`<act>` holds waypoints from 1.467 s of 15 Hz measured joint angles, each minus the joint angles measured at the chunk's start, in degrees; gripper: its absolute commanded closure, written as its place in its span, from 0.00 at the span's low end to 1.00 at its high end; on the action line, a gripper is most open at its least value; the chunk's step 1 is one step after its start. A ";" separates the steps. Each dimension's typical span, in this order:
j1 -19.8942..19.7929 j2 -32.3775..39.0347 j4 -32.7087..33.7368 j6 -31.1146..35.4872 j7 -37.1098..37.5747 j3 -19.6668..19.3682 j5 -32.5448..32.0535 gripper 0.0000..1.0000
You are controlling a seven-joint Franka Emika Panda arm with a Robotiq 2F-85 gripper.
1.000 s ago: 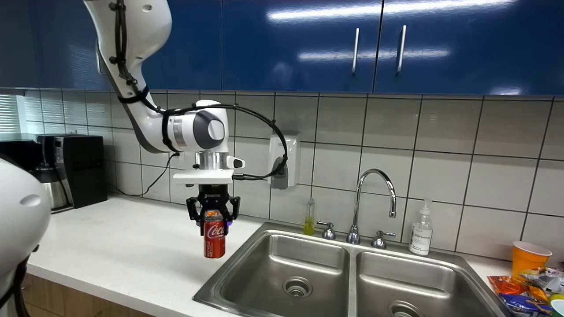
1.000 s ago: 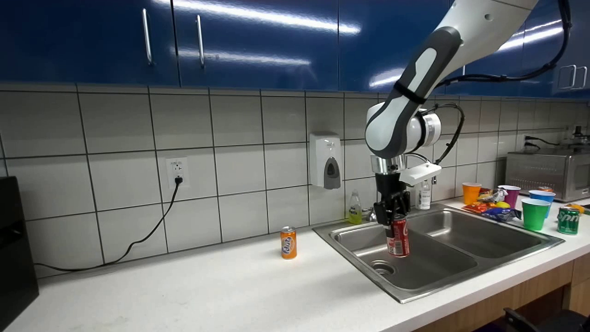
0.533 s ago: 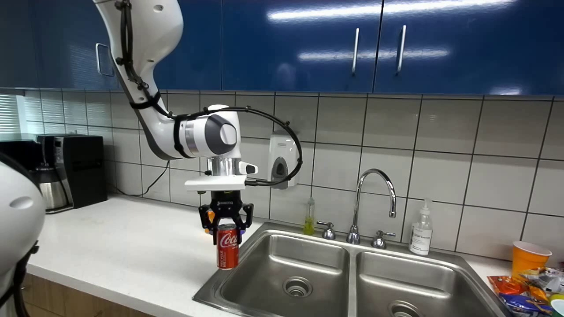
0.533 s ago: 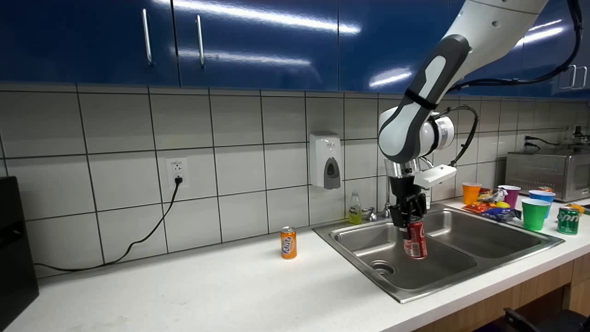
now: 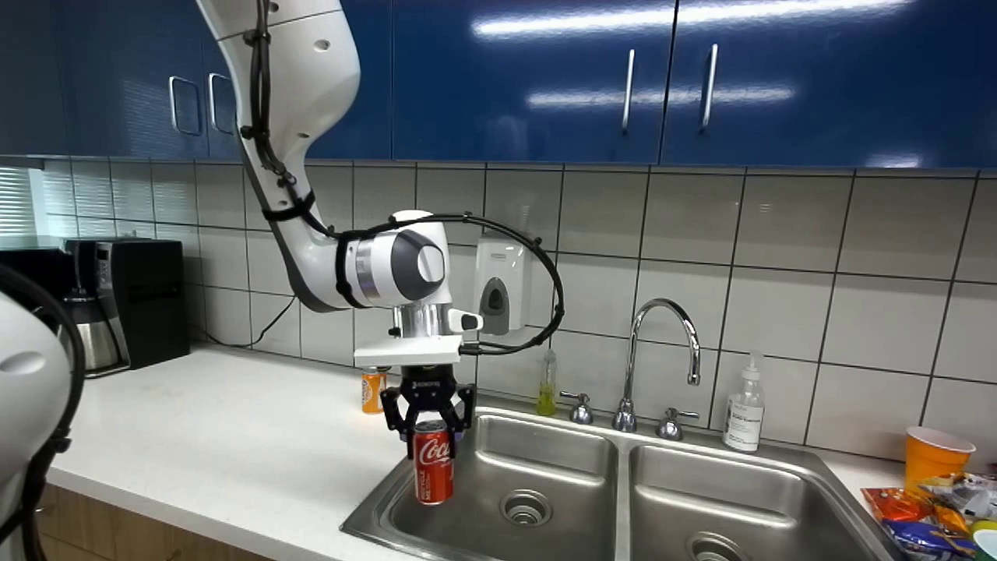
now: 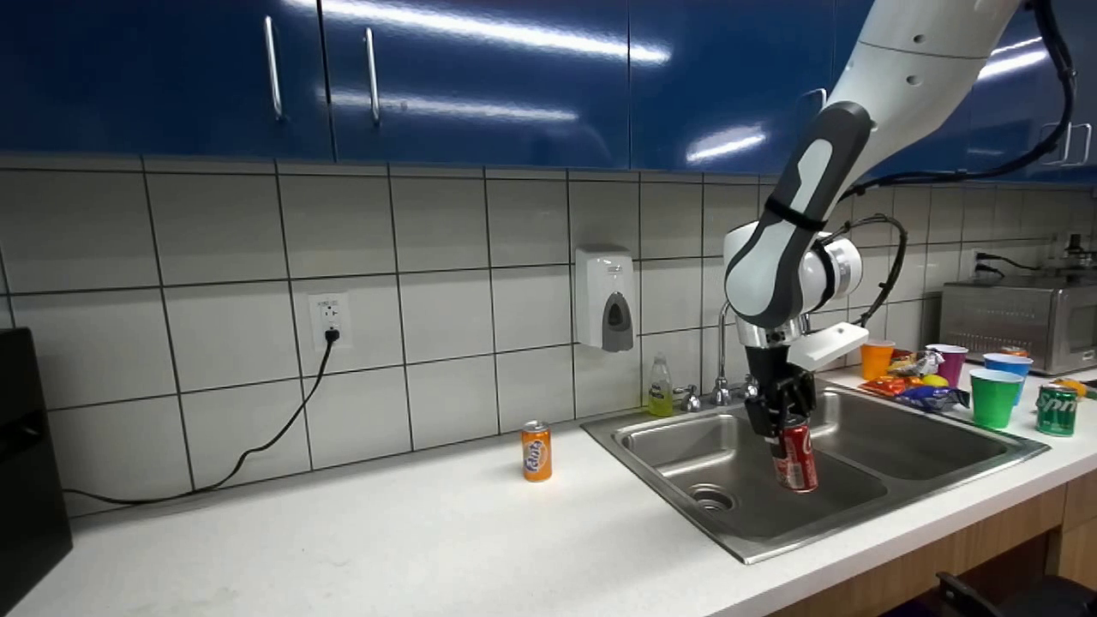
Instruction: Put the red can in the left sink
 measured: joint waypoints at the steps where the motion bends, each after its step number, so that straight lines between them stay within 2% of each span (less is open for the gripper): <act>1: -0.15 1.09 0.46 0.64 0.51 -0.36 -0.55 0.62; 10: -0.25 11.62 7.62 4.37 3.24 -3.05 -2.95 0.62; 22: 0.16 25.87 20.20 9.28 5.09 -3.74 -2.86 0.62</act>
